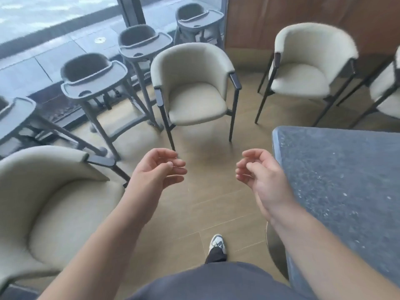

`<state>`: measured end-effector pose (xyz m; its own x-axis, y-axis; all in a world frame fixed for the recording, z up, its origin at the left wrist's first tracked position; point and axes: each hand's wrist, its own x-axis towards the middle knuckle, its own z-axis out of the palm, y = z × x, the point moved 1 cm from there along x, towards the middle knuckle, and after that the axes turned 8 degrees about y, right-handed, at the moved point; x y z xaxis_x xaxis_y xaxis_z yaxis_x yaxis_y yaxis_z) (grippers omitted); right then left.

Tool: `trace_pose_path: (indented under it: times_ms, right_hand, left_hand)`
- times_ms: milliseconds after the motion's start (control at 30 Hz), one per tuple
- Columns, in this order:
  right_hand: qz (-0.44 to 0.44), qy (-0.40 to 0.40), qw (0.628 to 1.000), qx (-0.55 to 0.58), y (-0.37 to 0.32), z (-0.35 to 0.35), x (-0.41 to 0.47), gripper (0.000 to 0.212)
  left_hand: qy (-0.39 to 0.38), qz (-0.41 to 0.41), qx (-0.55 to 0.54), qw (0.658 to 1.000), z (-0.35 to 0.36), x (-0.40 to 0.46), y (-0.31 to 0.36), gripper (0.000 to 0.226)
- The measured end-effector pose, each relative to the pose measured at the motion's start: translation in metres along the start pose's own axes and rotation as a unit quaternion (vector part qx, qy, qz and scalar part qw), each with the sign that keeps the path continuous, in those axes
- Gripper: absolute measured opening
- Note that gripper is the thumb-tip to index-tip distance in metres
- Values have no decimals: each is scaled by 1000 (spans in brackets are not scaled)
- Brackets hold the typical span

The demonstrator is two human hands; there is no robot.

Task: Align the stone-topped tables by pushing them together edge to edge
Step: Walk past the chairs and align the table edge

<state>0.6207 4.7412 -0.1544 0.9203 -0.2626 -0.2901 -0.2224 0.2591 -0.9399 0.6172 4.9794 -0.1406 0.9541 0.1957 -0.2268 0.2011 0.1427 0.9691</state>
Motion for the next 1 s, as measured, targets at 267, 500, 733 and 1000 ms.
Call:
trace_pose_path:
  times_ms: [267,500,733,1000]
  right_hand:
    - [-2,9,1000,-28,-51,20,120,28]
    - [6,77,997,-16,-72,38,228,28]
    - [-21,178,984,3,-113,80,354,29]
    - [6,264,958,110,-140,81,459,28]
  left_hand:
    - [-59,-6,15,998,75,132,25,25]
    - [-100,-7,14,995,124,265,34,23]
    - [-190,8,48,981,184,424,73,25]
    - [-306,-6,64,950,282,554,116,24]
